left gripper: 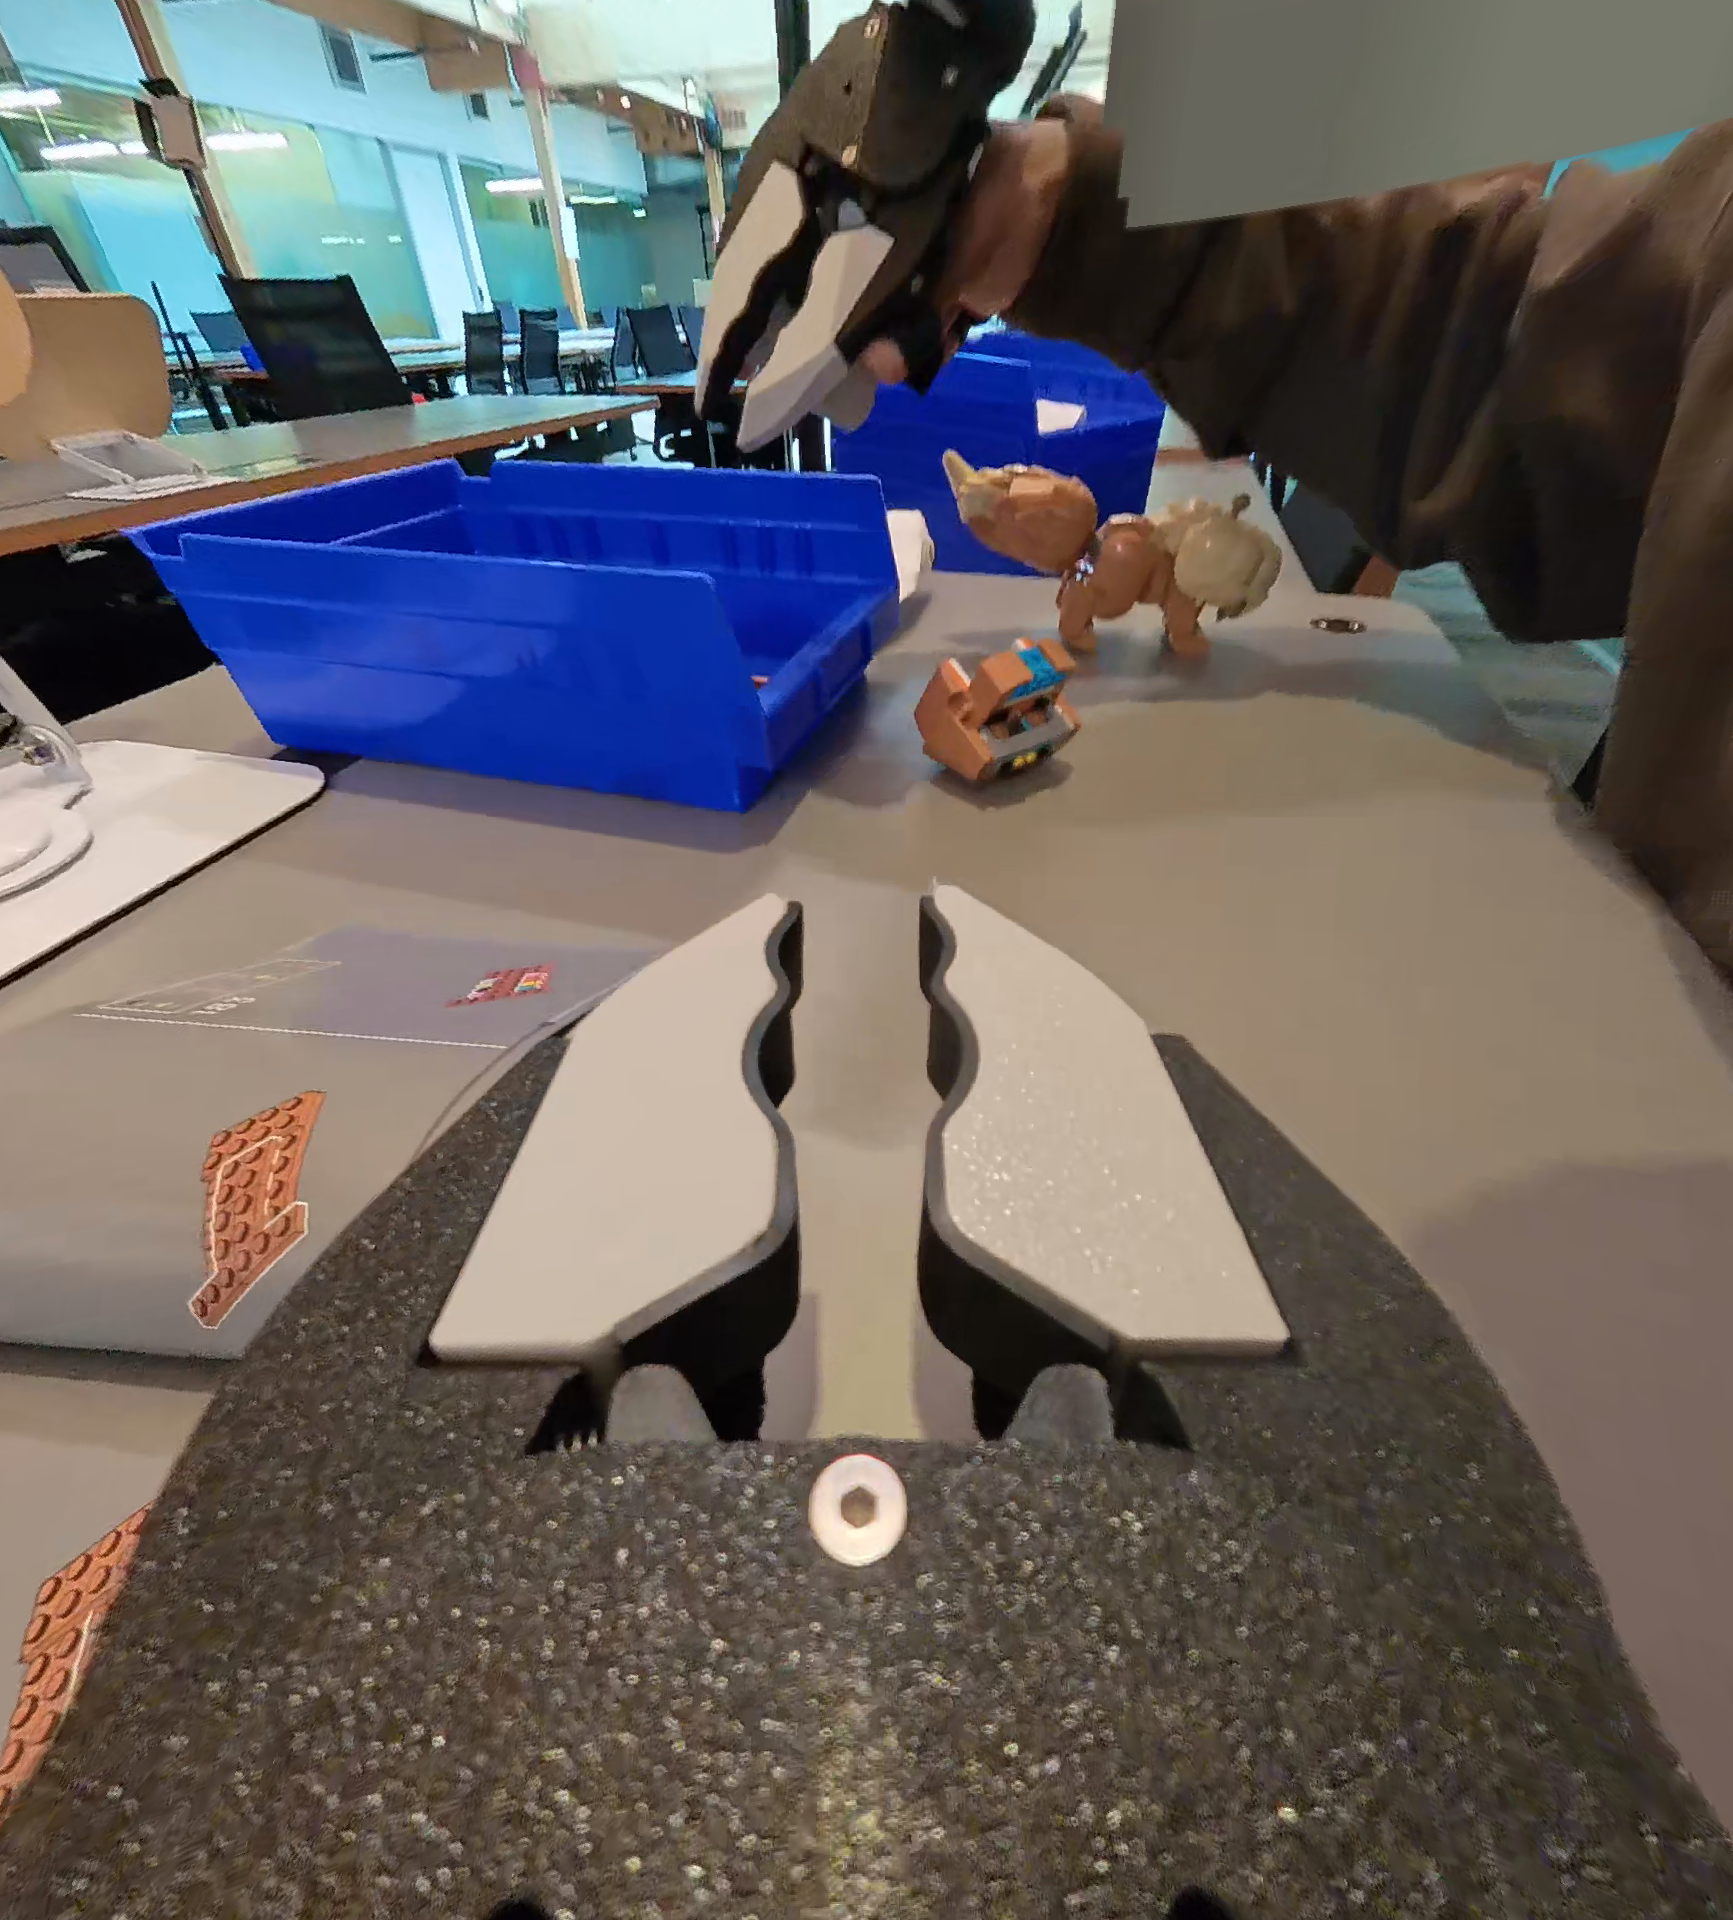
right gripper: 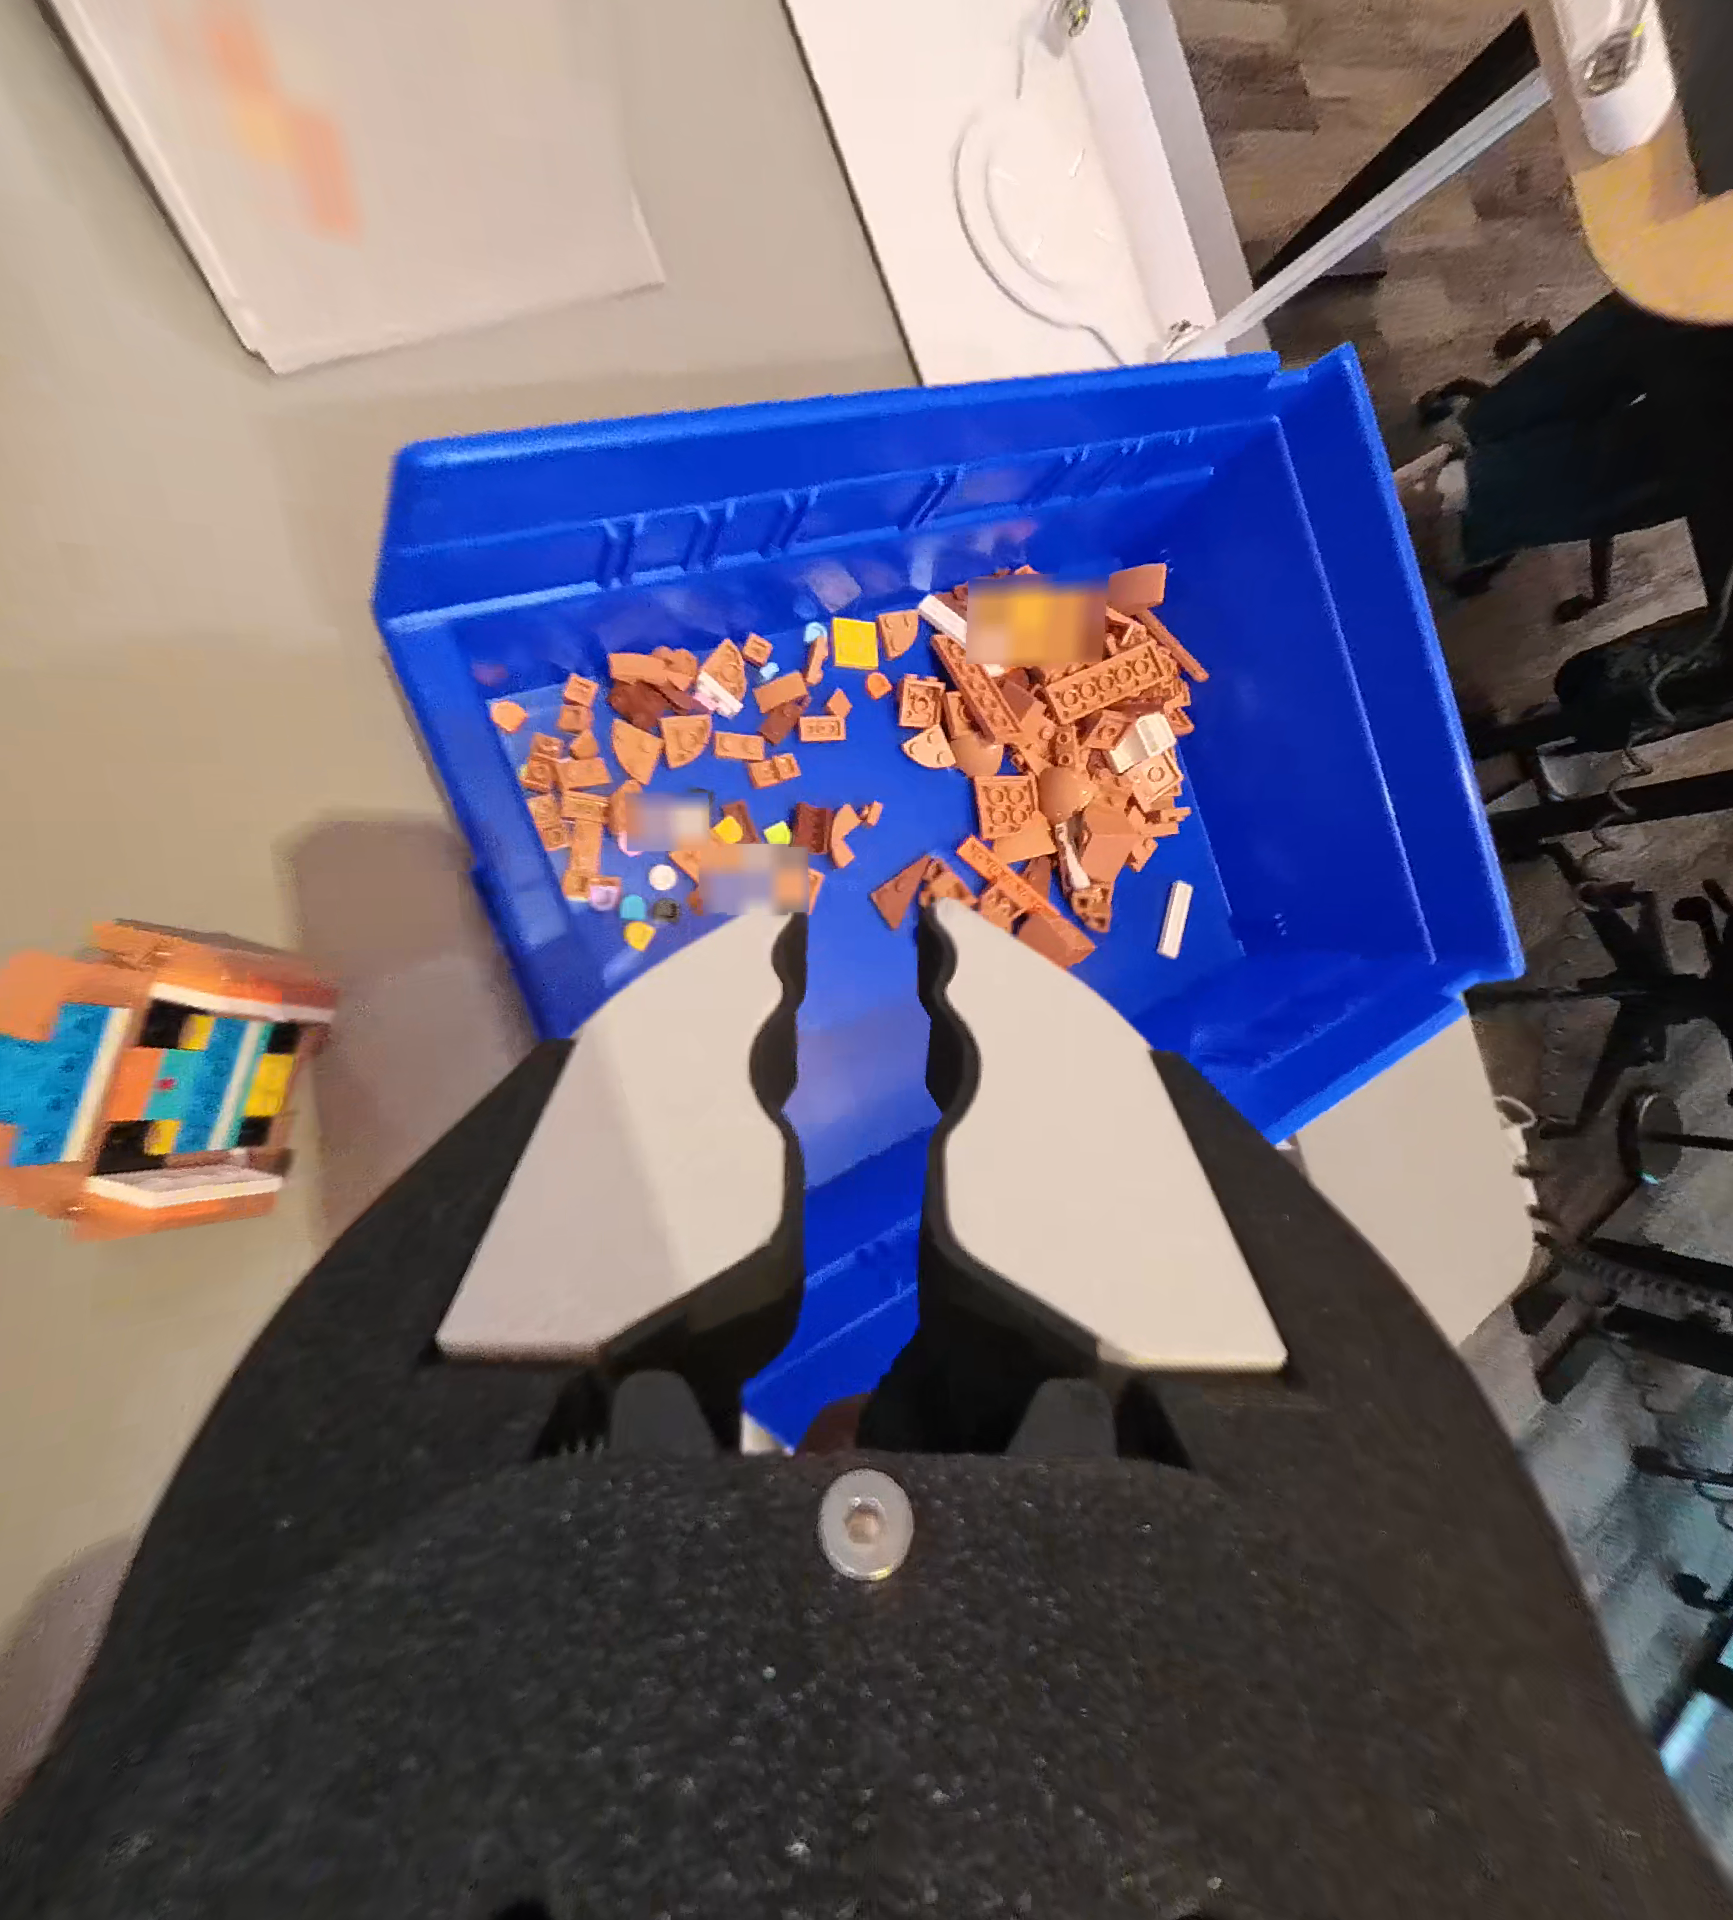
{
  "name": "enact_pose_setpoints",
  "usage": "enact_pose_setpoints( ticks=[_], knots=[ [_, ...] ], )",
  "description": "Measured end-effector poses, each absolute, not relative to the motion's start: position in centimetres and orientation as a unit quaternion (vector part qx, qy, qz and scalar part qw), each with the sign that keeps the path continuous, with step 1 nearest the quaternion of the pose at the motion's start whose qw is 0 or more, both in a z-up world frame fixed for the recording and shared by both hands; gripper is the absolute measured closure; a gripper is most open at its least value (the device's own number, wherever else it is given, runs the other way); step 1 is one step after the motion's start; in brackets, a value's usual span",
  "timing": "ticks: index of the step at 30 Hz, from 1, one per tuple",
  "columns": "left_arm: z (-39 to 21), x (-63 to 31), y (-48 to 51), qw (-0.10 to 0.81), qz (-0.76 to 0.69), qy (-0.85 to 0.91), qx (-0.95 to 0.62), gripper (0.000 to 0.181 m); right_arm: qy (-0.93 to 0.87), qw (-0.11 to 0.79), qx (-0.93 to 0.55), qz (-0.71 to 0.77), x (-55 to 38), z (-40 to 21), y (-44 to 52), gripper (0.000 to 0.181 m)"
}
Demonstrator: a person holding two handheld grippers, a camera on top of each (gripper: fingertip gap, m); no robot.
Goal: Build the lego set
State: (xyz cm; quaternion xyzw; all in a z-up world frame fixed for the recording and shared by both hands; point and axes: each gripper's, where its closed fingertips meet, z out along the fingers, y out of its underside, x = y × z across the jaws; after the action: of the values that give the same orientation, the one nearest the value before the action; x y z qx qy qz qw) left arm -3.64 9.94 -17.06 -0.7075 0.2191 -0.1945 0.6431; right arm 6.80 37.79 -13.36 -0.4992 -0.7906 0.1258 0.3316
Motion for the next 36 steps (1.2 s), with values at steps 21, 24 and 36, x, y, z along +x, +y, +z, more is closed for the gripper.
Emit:
enact_pose_setpoints(
  ticks=[21, 24, 36],
  knots=[
    [-16.2, -4.6, 9.9, 0.662, -0.224, 0.188, -0.690, 0.160, -0.948, 0.185, -0.258, -0.008, -3.0, -23.9, 44.8, 0.155],
    [-16.1, -4.7, 9.9, 0.663, -0.229, 0.183, -0.688, 0.160, -0.949, 0.171, -0.264, -0.013, -3.3, -24.6, 45.2, 0.155],
    [-16.1, -5.0, 9.9, 0.665, -0.228, 0.175, -0.689, 0.160, -0.936, 0.146, -0.321, -0.008, -2.3, -24.9, 45.2, 0.177]
  ],
)
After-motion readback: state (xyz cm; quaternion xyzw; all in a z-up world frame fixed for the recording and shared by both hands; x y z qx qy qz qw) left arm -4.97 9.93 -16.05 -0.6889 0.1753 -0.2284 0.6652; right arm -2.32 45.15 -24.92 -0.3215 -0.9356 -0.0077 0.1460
